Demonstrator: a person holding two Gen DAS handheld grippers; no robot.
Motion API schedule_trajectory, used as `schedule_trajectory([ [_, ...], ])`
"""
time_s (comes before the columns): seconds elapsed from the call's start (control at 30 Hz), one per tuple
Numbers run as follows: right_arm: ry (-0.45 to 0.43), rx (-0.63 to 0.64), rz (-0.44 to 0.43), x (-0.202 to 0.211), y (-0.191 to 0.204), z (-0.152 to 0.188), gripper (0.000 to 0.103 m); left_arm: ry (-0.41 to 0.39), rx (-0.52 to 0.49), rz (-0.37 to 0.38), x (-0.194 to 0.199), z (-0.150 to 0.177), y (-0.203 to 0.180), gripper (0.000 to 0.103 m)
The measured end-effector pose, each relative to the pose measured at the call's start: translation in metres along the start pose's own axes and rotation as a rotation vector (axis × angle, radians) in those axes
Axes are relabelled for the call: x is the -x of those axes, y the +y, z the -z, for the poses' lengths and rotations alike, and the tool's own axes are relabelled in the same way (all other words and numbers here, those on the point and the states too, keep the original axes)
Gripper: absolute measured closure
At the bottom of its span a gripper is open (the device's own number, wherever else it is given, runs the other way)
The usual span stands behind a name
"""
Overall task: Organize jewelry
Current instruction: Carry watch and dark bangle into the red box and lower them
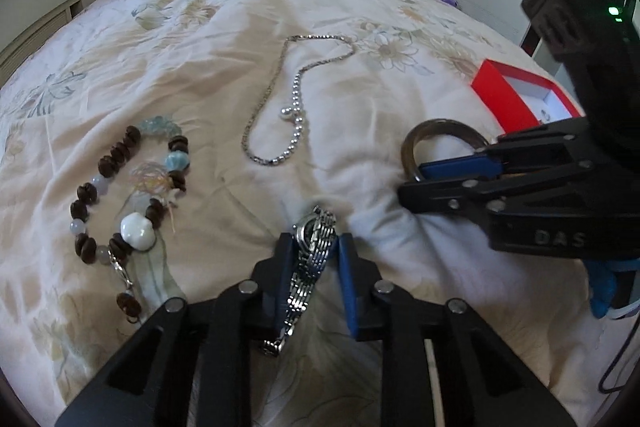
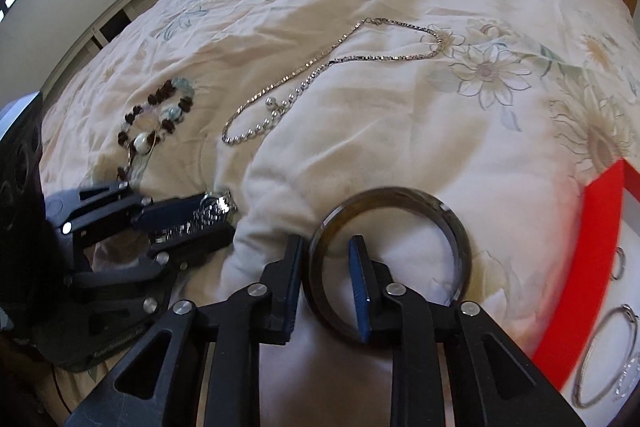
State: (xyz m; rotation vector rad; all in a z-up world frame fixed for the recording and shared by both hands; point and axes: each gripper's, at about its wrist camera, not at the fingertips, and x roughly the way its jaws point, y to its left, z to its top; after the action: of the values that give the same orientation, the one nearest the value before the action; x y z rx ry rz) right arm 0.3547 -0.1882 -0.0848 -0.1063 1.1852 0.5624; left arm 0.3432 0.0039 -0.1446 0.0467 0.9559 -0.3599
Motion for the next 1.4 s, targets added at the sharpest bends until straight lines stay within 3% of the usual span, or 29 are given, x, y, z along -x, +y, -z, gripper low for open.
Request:
schedule_trajectory([
  [0.13,-0.020,-0.052,-0.040,-0.001,-0.004,-0.002,0.093,-0.022,0.032,0.003,0.009,0.000,0.002,0.083],
  [0.4,-0.106,-0.193,-0.161,0.031,-0.011,0.016,0.094,-0.049,0.087,-0.005,0.046,0.005,-0.001,0.083],
  [0.53,-0.154,-0.270,-0.228,0.058,-0.004,0.026,0.095,-0.063,0.111,-0.014,0.073,0.013,-0.003,0.083],
  [0.83,-0.242,-0.301,-0.309,0.132,0.036,0.055,0.095,-0.116,0.128,-0.044,0.143,0.031,-0.013,0.083],
  [1.13,-0.314,-0.266,-0.283,0.198,0.060,0.092,0.095,-0.165,0.113,-0.050,0.197,0.041,-0.041,0.083],
  [1.4,-0.357,-0.329,-0.200,0.237,0.013,0.136,0.095,-0.150,0.059,0.013,0.191,0.023,-0.099,0.083],
])
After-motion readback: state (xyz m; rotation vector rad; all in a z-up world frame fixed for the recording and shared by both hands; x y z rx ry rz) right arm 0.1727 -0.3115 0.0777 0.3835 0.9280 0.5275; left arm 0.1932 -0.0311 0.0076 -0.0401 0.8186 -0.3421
